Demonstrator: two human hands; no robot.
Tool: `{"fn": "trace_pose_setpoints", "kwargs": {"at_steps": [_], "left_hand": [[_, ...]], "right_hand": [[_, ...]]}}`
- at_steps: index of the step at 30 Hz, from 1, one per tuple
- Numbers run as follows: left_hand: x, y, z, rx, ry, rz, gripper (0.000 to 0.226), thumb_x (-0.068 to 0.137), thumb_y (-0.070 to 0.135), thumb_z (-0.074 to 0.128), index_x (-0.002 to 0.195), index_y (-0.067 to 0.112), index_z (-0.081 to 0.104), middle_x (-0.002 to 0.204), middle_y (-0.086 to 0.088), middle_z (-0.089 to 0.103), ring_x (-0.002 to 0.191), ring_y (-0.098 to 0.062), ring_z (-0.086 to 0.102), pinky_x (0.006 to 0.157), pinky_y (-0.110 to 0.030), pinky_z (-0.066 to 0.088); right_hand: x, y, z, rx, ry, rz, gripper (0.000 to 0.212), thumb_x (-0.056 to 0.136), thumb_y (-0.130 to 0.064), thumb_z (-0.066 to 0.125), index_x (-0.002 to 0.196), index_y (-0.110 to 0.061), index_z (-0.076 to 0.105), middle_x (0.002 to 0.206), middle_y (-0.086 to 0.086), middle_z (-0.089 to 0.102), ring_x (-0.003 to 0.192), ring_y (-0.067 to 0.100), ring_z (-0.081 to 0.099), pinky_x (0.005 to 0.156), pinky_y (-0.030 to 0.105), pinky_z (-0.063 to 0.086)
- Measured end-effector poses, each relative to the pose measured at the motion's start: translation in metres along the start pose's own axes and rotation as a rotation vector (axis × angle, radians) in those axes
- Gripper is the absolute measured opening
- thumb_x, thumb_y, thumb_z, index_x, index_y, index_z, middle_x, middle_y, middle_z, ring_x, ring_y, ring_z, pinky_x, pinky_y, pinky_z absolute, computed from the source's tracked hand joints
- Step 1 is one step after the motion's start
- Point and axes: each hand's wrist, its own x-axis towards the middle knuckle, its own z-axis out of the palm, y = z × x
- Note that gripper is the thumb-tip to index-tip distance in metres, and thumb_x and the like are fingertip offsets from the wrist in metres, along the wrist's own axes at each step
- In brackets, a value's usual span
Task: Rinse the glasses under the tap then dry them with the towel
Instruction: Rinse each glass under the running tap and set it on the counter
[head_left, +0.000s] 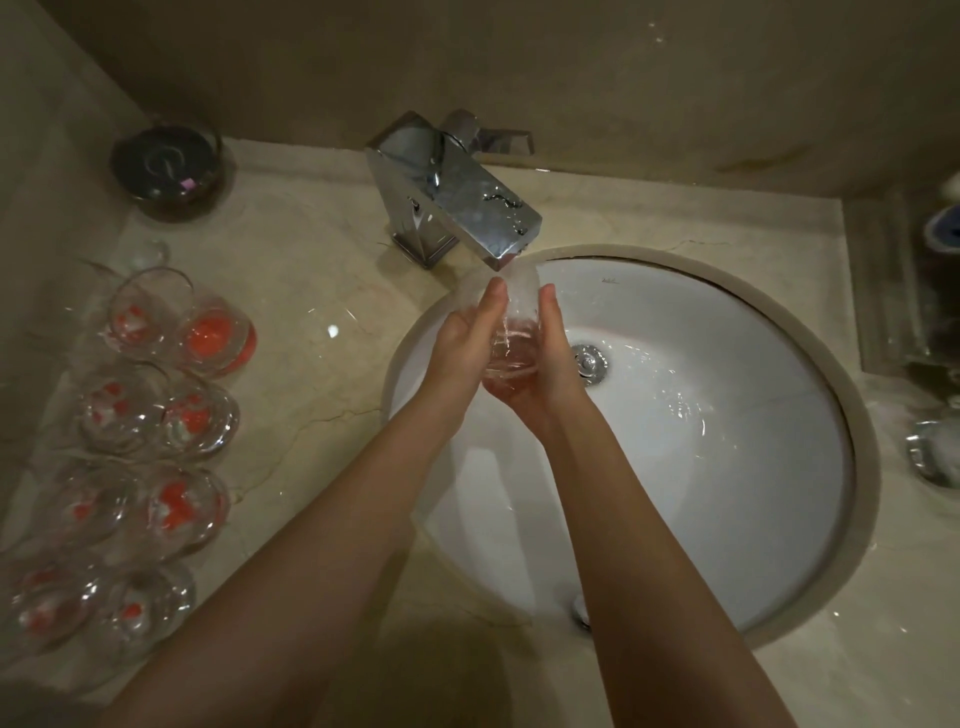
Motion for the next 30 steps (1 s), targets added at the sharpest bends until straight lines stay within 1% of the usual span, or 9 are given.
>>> {"fn": "trace_pose_setpoints", "kwargs": {"at_steps": [3, 6, 9, 12, 16, 20, 22, 27, 30], "left_hand": [[-0.002, 0.0, 0.001, 0.012, 0.025, 0.005, 0.038, 0.094, 0.051, 0.055, 0.11, 0.018, 0.066, 0.099, -0.001, 0.074, 0.092, -0.015, 0.071, 0.086, -0.031, 0.052], [-0.003, -0.002, 0.0, 0.045, 0.004, 0.0, 0.034, 0.097, 0.05, 0.048, 0.094, 0.024, 0.069, 0.091, 0.001, 0.073, 0.086, -0.013, 0.07, 0.084, -0.031, 0.053], [-0.004, -0.004, -0.003, 0.057, -0.012, -0.012, 0.046, 0.098, 0.055, 0.042, 0.086, 0.021, 0.071, 0.081, 0.002, 0.074, 0.081, -0.013, 0.07, 0.08, -0.03, 0.051], [-0.006, -0.006, -0.004, 0.058, -0.052, -0.033, 0.052, 0.096, 0.063, 0.038, 0.089, 0.024, 0.073, 0.095, -0.002, 0.076, 0.095, -0.017, 0.071, 0.098, -0.037, 0.05], [-0.009, 0.003, -0.009, 0.037, -0.103, -0.072, 0.066, 0.074, 0.078, 0.046, 0.093, 0.022, 0.075, 0.1, -0.006, 0.075, 0.101, -0.022, 0.07, 0.106, -0.044, 0.045], [-0.01, 0.007, -0.018, -0.013, -0.153, -0.008, 0.035, 0.081, 0.056, 0.062, 0.081, 0.024, 0.077, 0.094, -0.01, 0.071, 0.092, -0.028, 0.064, 0.092, -0.046, 0.046], [-0.009, 0.007, -0.023, -0.034, -0.204, 0.011, 0.029, 0.077, 0.049, 0.072, 0.087, 0.023, 0.077, 0.094, -0.012, 0.07, 0.09, -0.029, 0.063, 0.088, -0.047, 0.045], [-0.003, 0.005, -0.026, 0.018, -0.164, 0.016, 0.052, 0.055, 0.047, 0.088, 0.096, 0.02, 0.072, 0.099, -0.008, 0.071, 0.091, -0.027, 0.068, 0.096, -0.052, 0.05], [-0.003, 0.006, -0.023, -0.034, -0.117, -0.033, 0.069, 0.052, 0.031, 0.086, 0.115, 0.015, 0.061, 0.106, 0.0, 0.072, 0.09, -0.014, 0.072, 0.079, -0.033, 0.058]], "right_hand": [[-0.005, 0.0, 0.004, -0.006, -0.003, 0.031, 0.06, 0.09, -0.065, 0.045, 0.096, -0.011, 0.07, 0.092, 0.009, 0.066, 0.086, 0.022, 0.062, 0.09, 0.037, 0.046], [-0.005, -0.002, 0.006, -0.202, 0.006, 0.037, 0.054, 0.072, -0.069, 0.062, 0.084, -0.018, 0.069, 0.081, 0.005, 0.063, 0.074, 0.017, 0.06, 0.069, 0.029, 0.048], [-0.003, -0.003, 0.002, -0.249, 0.006, 0.04, 0.051, 0.079, -0.066, 0.06, 0.086, -0.016, 0.066, 0.074, 0.002, 0.061, 0.065, 0.014, 0.057, 0.057, 0.025, 0.042], [-0.006, -0.006, 0.001, -0.144, -0.032, 0.052, 0.052, 0.087, -0.065, 0.051, 0.083, -0.014, 0.065, 0.075, 0.002, 0.062, 0.068, 0.013, 0.058, 0.066, 0.026, 0.042], [-0.009, -0.006, -0.001, -0.142, 0.009, 0.016, 0.053, 0.09, -0.064, 0.045, 0.075, -0.017, 0.065, 0.069, 0.001, 0.06, 0.062, 0.013, 0.056, 0.056, 0.024, 0.041], [-0.011, -0.007, -0.006, -0.15, 0.003, 0.012, 0.054, 0.092, -0.064, 0.041, 0.095, -0.014, 0.06, 0.076, 0.002, 0.065, 0.065, 0.013, 0.062, 0.057, 0.025, 0.044], [-0.012, -0.009, -0.007, -0.169, -0.021, 0.046, 0.057, 0.093, -0.064, 0.038, 0.107, -0.013, 0.058, 0.084, 0.006, 0.067, 0.068, 0.015, 0.063, 0.057, 0.024, 0.047], [-0.017, -0.019, -0.009, -0.37, 0.06, 0.039, 0.061, 0.095, -0.064, 0.035, 0.127, -0.015, 0.05, 0.103, 0.011, 0.067, 0.083, 0.023, 0.067, 0.067, 0.031, 0.052], [-0.025, -0.03, -0.008, -0.486, 0.158, -0.045, 0.044, 0.097, -0.053, 0.044, 0.123, -0.018, 0.044, 0.111, 0.005, 0.061, 0.092, 0.02, 0.066, 0.069, 0.031, 0.055]]}}
